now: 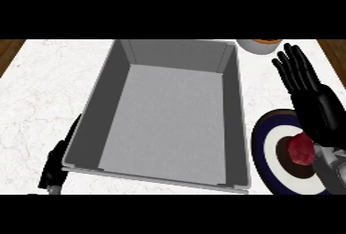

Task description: Pick the pear from the plate and place it in the cardboard box

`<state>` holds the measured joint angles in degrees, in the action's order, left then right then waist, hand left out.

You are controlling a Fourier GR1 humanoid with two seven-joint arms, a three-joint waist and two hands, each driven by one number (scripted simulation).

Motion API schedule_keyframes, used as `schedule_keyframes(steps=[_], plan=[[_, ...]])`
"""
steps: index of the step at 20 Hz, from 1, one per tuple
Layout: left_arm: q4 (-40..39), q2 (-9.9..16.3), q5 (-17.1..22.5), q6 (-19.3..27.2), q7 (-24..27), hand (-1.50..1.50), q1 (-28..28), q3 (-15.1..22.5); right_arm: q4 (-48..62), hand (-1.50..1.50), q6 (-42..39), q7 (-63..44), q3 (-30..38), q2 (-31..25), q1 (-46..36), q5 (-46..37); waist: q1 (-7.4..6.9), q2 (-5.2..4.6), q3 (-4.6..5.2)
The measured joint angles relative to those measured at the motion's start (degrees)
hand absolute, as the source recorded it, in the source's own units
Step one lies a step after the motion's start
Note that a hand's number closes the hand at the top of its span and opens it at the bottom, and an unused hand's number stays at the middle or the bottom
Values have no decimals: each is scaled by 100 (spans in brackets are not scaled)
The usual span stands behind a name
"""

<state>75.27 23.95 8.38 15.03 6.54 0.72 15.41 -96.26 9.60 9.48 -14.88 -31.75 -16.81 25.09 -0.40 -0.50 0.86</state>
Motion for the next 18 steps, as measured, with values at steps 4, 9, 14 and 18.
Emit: schedule_keyframes(steps=[4,9,14,18], plan=[[-1,314,-78,149,-82,0,-129,-362,361,-150,-243,280,503,62,581,492,87,37,-75],[-56,751,-217,410,-264,0,-259,-739,1017,-150,-345,617,694,-824,1306,-302,176,5,-69],[-96,969,-239,396,-532,0,-386,-891,2169,-150,-725,2071,1010,-402,2085,-149,169,12,-116],[-169,940,-323,410,-633,0,-511,-891,3150,-150,-1662,3485,1411,-298,2274,70,118,31,-94]])
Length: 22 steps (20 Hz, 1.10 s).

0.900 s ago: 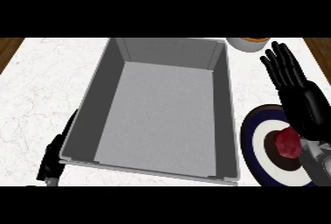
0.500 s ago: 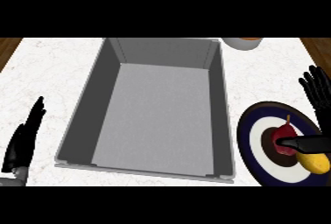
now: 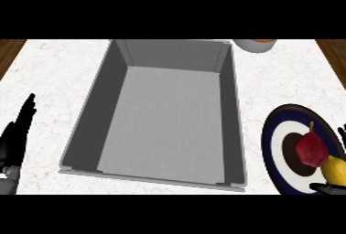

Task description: Pick the pear from the plate and place it in the cardboard box

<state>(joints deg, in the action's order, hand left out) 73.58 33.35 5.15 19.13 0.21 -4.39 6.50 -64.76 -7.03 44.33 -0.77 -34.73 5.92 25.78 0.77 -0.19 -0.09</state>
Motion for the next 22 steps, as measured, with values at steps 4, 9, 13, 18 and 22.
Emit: schedule_keyframes(steps=[4,9,13,18,22], plan=[[-139,-30,-88,-58,-23,0,-169,-23,1055,-150,-249,885,176,-310,-159,-524,-60,-4,-3],[-26,-83,-194,-51,-179,0,-226,53,1606,-150,-235,863,-1,-1120,-472,-1372,-146,-4,-2],[-60,-66,-213,-121,-206,0,-275,-19,1706,-150,-356,462,-309,-1527,-869,-1939,-169,-1,5],[-39,-105,-307,-144,-273,0,-303,-30,1669,-150,-514,-302,-818,-1728,-1408,-2657,-180,3,10],[-185,-177,-403,-187,-180,0,-352,-158,1553,-150,-886,-785,-976,-1738,-1722,-2973,-136,9,10]])
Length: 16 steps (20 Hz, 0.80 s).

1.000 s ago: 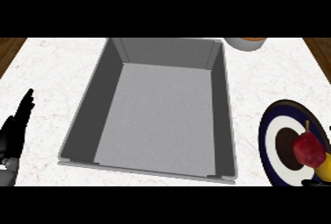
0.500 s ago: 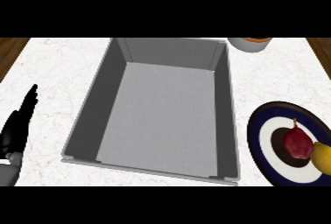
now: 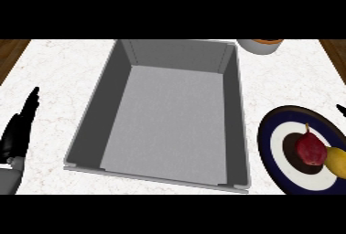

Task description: Pick the pear from the plate and place it in the cardboard box

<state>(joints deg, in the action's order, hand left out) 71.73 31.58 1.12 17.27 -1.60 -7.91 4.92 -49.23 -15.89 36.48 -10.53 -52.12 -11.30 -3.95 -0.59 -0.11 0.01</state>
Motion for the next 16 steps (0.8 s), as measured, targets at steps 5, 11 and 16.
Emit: schedule_keyframes(steps=[5,11,16], plan=[[234,-56,-111,-97,-183,0,94,-118,-175,-150,-45,-622,-100,268,-204,-446,19,11,2],[143,-280,-352,-229,-52,0,142,-324,-144,-150,-105,-804,37,617,-348,-983,41,14,7],[247,-353,-442,-470,-2,0,323,-590,-95,-150,-262,-787,307,801,-392,-1283,42,16,7]])
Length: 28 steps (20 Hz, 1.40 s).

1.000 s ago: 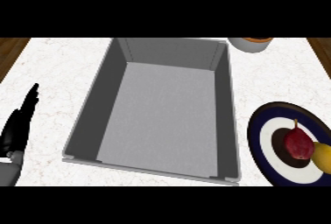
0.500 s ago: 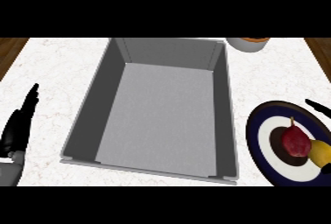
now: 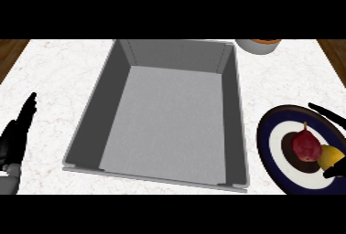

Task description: Pick the pear from the plate and place it in the cardboard box

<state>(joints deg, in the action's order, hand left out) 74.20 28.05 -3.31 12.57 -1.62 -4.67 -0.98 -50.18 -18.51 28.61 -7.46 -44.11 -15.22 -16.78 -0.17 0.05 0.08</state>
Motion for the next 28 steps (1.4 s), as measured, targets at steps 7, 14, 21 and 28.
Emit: schedule_keyframes(steps=[7,14,21,28], plan=[[81,-116,-200,-176,-60,0,-3,-205,-373,-150,-206,80,252,274,121,-163,13,2,-3],[116,-311,-436,-229,-88,0,-3,-355,-1485,-150,-558,-269,566,323,609,-156,34,4,-5],[167,-325,-484,-444,-128,0,-53,-559,-1805,-150,-650,-892,551,571,772,-609,21,-1,-7],[231,-513,-727,-433,-265,0,-158,-561,-1294,150,-145,-1042,552,1096,466,-1242,1,0,3]])
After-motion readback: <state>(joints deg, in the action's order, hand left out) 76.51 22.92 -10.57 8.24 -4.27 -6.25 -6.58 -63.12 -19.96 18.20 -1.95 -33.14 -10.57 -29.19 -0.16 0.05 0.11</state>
